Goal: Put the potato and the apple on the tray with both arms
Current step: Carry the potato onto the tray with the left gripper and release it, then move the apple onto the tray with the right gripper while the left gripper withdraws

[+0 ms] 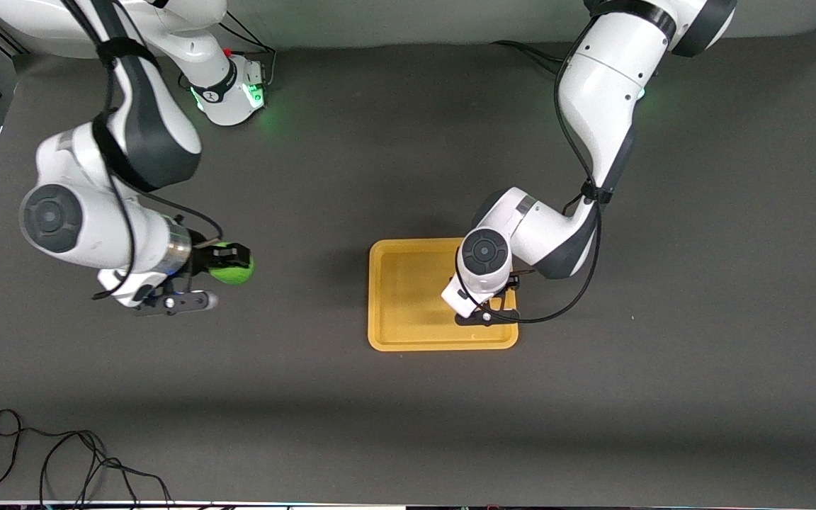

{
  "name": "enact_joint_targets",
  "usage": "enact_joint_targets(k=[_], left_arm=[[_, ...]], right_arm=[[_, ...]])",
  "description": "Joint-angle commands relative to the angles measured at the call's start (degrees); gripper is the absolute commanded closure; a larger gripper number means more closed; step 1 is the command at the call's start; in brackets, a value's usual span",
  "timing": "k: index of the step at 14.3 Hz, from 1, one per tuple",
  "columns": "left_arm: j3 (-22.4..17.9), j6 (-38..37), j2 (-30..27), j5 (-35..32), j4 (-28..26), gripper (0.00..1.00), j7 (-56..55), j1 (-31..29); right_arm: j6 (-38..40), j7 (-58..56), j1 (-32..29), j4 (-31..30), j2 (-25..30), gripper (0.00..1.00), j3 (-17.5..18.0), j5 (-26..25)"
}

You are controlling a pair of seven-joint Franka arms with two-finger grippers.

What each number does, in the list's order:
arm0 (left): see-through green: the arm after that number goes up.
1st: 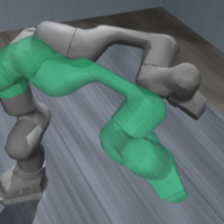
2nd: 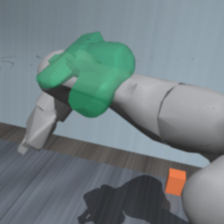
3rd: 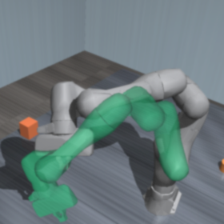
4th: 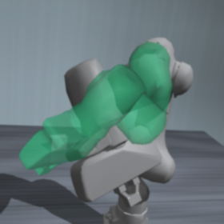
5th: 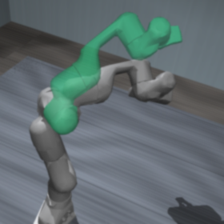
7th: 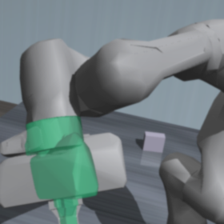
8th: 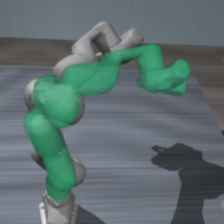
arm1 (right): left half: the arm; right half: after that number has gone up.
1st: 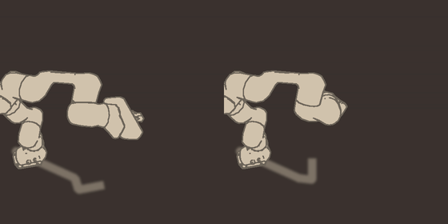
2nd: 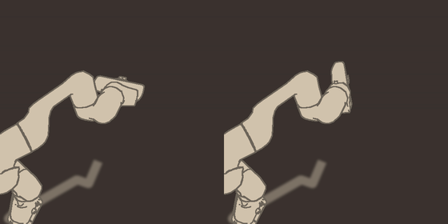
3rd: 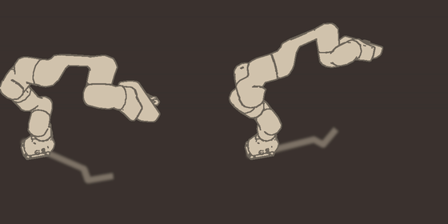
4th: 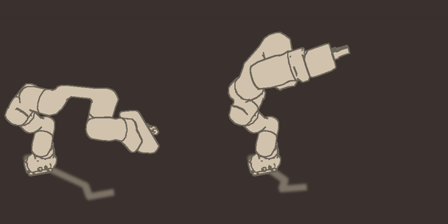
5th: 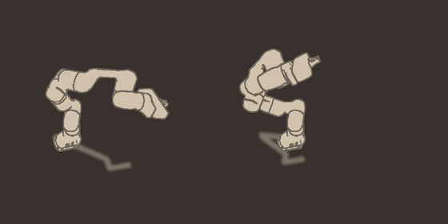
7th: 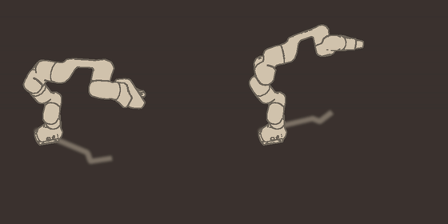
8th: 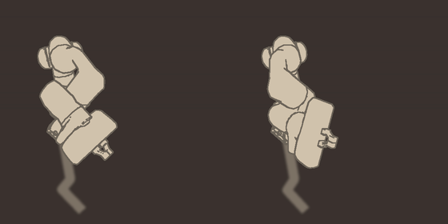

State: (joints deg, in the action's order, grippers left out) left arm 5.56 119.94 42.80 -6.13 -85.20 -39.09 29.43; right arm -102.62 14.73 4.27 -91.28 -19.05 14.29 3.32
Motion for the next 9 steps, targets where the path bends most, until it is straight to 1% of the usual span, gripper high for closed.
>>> enact_joint_targets(k=[1,2,3,5,6,7,9], left_arm=[[-0.99,-6.61,-5.67,-0.99,0.73,0.0,0.06,-0.77],[-0.73,-10.92,-9.53,-0.99,0.65,0.0,2.07,-3.38],[-0.47,-14.18,-13.14,-0.3,0.56,0.0,6.7,-6.11],[-0.38,-18.32,-20.17,1.28,-0.05,0.0,14.88,-11.81],[-0.38,-19.39,-23.17,2.25,-0.67,0.0,18.49,-14.72],[-0.38,-19.83,-25.98,2.87,-1.89,0.0,21.92,-17.53],[-0.46,-20.45,-32.74,3.05,-6.19,0.0,28.07,-23.07]], right_arm=[[-6.07,6.78,-0.14,1.19,-3.7,0.76,4.23,0.73],[-8.71,10.46,-0.06,1.19,-4.84,0.76,6.34,0.73],[-11.87,15.37,-0.05,1.19,-6.68,0.76,9.49,0.55],[-20.12,26.09,0.56,1.19,-10.81,0.76,15.3,-0.24],[-24.08,30.14,1.17,1.36,-12.83,0.76,16.98,-1.11],[-26.81,33.23,1.96,1.45,-14.85,0.76,17.52,-2.86],[-29.64,36.84,4.24,2.06,-19.16,0.76,17.78,-8.73]])
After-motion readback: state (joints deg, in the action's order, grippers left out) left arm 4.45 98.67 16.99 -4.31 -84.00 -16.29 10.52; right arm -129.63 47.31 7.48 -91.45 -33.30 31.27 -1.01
